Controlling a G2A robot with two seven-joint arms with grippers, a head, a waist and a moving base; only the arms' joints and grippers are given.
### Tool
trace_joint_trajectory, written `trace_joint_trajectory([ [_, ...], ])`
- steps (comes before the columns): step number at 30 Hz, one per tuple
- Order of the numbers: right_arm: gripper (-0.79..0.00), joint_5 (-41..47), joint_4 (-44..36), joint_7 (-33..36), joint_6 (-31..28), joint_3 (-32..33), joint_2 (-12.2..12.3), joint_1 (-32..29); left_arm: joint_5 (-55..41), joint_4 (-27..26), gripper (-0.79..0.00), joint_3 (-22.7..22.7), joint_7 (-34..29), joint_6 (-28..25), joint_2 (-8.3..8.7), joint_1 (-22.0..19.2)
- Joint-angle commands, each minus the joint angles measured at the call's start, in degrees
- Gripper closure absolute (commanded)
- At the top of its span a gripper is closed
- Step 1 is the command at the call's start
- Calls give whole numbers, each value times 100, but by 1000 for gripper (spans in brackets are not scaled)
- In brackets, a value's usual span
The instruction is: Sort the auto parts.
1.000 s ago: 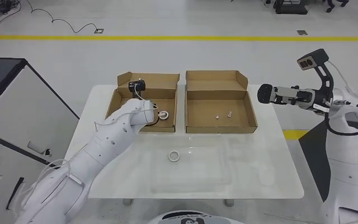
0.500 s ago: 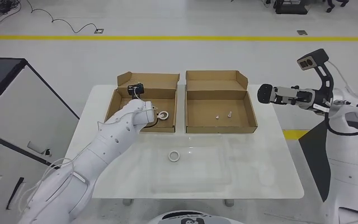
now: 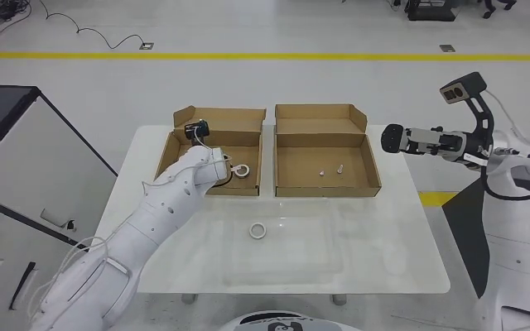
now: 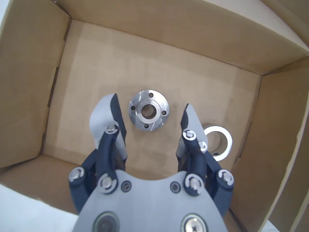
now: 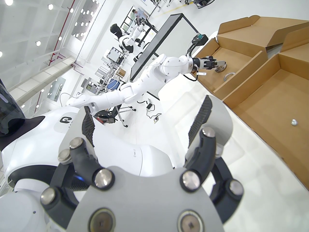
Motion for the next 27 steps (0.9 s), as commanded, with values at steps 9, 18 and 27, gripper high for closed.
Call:
trace_joint_trajectory([
  [9, -785, 0, 0, 0, 0, 0, 0, 0, 850, -1786, -785, -684, -481, -24, 330, 661],
  [18, -785, 0, 0, 0, 0, 0, 0, 0, 1444, -2899, -785, -1023, -1387, -293, 523, 1099],
  [27, -785, 0, 0, 0, 0, 0, 0, 0, 1444, -2899, -785, -1023, -1387, -293, 523, 1099],
])
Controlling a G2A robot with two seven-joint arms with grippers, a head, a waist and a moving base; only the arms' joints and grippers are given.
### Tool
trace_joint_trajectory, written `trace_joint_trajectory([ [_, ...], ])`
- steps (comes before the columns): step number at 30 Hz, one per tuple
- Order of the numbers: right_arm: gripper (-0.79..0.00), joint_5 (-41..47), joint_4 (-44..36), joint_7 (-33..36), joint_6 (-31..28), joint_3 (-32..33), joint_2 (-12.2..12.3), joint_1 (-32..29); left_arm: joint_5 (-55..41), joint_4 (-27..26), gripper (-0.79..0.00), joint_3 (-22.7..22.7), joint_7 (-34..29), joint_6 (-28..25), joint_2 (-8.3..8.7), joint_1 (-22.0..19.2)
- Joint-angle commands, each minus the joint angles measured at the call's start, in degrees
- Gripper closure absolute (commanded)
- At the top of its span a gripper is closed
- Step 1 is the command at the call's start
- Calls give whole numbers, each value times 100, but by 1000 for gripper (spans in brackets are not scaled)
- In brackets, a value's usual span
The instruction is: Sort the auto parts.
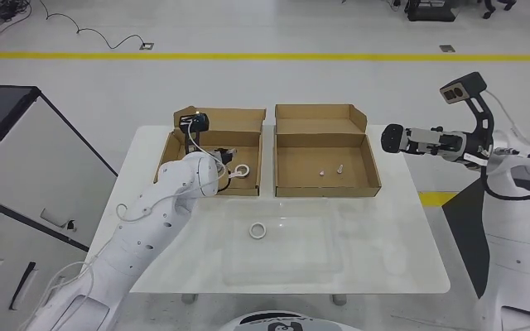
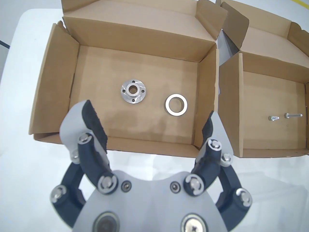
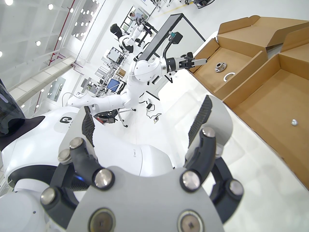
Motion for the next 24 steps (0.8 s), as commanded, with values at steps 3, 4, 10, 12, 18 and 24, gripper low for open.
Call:
trace_joint_trajectory([
  [3, -785, 0, 0, 0, 0, 0, 0, 0, -184, -55, -785, -84, 23, -255, 3, 104],
  [4, -785, 0, 0, 0, 0, 0, 0, 0, -7, -21, -785, -80, -122, -359, 25, 121],
  [10, -785, 0, 0, 0, 0, 0, 0, 0, 384, -437, -785, -8, -1196, -1194, 40, 131],
  [12, -785, 0, 0, 0, 0, 0, 0, 0, 354, -606, -785, -2, -1478, -1476, 2, 138],
  [18, -785, 0, 0, 0, 0, 0, 0, 0, 770, -942, -785, 95, -2127, -2123, -203, 183],
  [24, -785, 0, 0, 0, 0, 0, 0, 0, 1273, -1483, -785, 380, -2553, -2550, -497, 406],
])
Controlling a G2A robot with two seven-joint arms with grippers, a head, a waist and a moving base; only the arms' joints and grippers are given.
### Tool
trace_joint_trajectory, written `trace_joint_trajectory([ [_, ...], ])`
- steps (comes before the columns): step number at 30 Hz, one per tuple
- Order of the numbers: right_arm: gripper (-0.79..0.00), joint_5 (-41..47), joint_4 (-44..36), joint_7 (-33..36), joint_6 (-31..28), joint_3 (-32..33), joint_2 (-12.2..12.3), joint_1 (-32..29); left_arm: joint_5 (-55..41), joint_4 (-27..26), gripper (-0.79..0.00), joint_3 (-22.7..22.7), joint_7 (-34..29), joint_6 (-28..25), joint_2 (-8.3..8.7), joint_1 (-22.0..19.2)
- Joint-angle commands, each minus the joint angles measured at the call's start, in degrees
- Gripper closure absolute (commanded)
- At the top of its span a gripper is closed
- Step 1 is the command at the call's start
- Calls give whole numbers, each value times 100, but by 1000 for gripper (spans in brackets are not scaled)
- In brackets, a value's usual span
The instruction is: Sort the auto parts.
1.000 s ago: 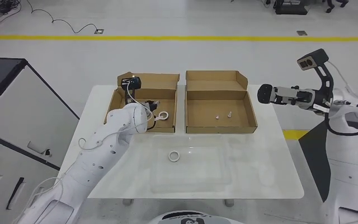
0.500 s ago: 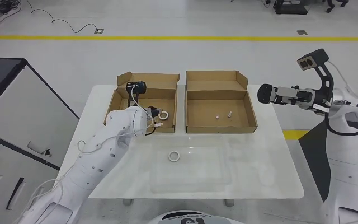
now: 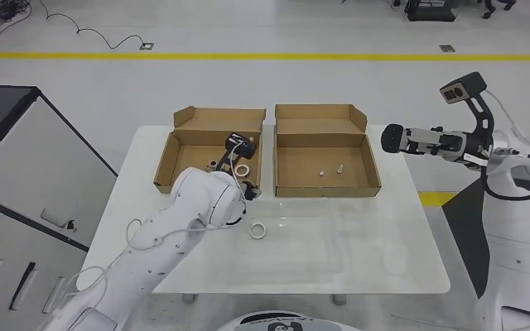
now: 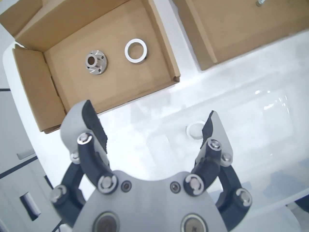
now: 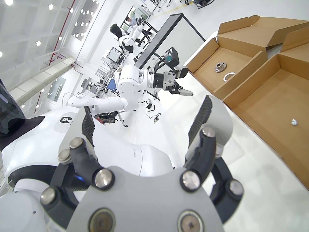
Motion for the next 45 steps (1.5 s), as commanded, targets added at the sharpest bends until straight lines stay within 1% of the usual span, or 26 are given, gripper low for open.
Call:
trace_joint_trajectory([
  [1, -785, 0, 0, 0, 0, 0, 0, 0, 0, -87, -785, 116, 10, 16, -88, 90],
  [5, -785, 0, 0, 0, 0, 0, 0, 0, -257, -222, -785, 215, 10, 16, -225, 178],
  [15, -785, 0, 0, 0, 0, 0, 0, 0, -257, -222, -785, 215, 10, 16, -225, 178],
  [18, -785, 0, 0, 0, 0, 0, 0, 0, -297, -195, -785, 190, 220, -105, -219, 275],
  [19, -785, 0, 0, 0, 0, 0, 0, 0, -359, -233, -785, 142, 174, -85, -219, 293],
  [21, -785, 0, 0, 0, 0, 0, 0, 0, -583, -304, -785, 14, 10, -29, -224, 265],
  [24, -785, 0, 0, 0, 0, 0, 0, 0, -833, -192, -785, -40, 10, 13, -206, 115],
  [26, -785, 0, 0, 0, 0, 0, 0, 0, -1100, -23, -785, 8, 10, -19, -173, -48],
  [30, -785, 0, 0, 0, 0, 0, 0, 0, -1631, 357, -785, 279, 10, 2, -43, -550],
  [34, -785, 0, 0, 0, 0, 0, 0, 0, -2123, 604, -785, 723, 10, 14, 164, -1179],
  [41, -785, 0, 0, 0, 0, 0, 0, 0, -3142, 675, -785, 1533, 10, 15, 630, -2217],
  [45, -785, 0, 0, 0, 0, 0, 0, 0, -3725, 617, -785, 2139, 10, 16, 907, -2784],
])
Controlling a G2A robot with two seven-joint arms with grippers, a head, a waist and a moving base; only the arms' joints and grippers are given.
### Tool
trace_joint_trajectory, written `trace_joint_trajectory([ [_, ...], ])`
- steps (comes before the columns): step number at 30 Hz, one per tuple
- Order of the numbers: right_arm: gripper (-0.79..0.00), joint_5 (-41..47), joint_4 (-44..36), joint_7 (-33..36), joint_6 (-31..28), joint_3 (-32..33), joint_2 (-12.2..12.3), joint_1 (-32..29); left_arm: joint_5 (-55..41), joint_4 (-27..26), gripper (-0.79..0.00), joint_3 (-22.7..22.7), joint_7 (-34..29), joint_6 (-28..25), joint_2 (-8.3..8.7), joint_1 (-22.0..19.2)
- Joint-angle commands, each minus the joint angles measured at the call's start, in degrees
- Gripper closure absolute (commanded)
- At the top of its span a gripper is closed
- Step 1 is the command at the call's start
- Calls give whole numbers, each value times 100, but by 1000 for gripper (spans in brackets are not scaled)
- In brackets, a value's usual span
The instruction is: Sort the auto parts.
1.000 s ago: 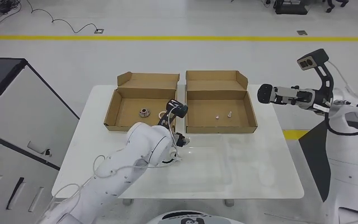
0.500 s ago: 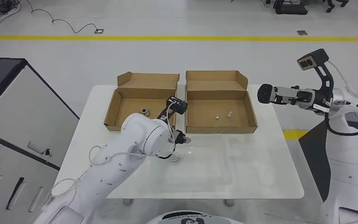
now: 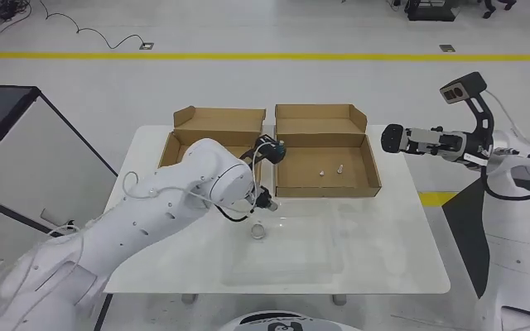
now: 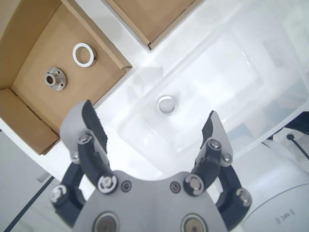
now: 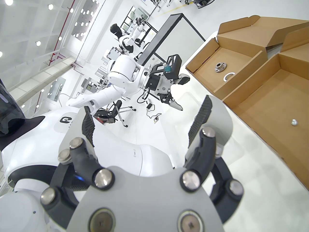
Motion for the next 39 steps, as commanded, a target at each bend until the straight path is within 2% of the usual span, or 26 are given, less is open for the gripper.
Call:
trace_joint_trajectory([
  [1, -785, 0, 0, 0, 0, 0, 0, 0, -339, -53, -785, 330, 0, 1, 126, -281],
  [5, -785, 0, 0, 0, 0, 0, 0, 0, -970, -115, -785, 850, 0, 1, 315, -726],
  [9, -785, 0, 0, 0, 0, 0, 0, 0, -1295, -139, -785, 1193, 13, 14, 401, -980],
  [15, -785, 0, 0, 0, 0, 0, 0, 0, -1295, -139, -785, 1193, 13, 14, 401, -980],
  [20, -785, 0, 0, 0, 0, 0, 0, 0, -1277, -69, -785, 1259, 440, -330, 382, -683],
  [25, -785, 0, 0, 0, 0, 0, 0, 0, -1375, 239, -785, 1353, 704, -536, 280, -476],
  [31, -785, 0, 0, 0, 0, 0, 0, 0, -1391, 513, -785, 1428, 735, -653, 136, -410],
  [32, -785, 0, 0, 0, 0, 0, 0, 0, -1395, 541, -742, 1432, 730, -667, 118, -400],
  [35, -785, 0, 0, 0, 0, 0, 0, 0, -1346, 649, -431, 1459, 710, -690, 72, -361],
  [36, -785, 0, 0, 0, 0, 0, 0, 0, -1306, 682, -379, 1475, 706, -691, 56, -345],
  [39, -785, 0, 0, 0, 0, 0, 0, 0, -1195, 781, -305, 1525, 729, -686, 10, -281],
])
